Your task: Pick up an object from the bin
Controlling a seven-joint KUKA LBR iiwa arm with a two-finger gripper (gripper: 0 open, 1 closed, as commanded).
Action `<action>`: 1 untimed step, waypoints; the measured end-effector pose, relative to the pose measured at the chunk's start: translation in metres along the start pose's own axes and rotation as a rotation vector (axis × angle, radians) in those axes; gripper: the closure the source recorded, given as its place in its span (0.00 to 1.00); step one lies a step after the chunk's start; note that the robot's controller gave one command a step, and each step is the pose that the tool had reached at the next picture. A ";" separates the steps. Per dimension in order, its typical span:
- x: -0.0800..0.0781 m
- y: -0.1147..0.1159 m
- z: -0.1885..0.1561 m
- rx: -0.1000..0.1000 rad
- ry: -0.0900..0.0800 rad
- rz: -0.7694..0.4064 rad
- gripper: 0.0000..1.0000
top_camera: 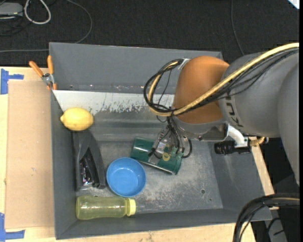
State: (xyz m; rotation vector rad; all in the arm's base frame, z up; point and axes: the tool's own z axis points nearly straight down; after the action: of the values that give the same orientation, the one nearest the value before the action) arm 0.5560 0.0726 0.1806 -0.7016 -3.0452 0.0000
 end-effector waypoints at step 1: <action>-0.002 -0.014 -0.086 0.004 0.004 -0.016 1.00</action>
Offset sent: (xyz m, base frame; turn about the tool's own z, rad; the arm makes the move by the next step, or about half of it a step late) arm -0.0166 -0.0080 -0.0016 0.4550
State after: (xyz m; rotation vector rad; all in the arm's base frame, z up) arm 0.5536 0.0591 0.2661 -0.6760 -3.0460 0.0045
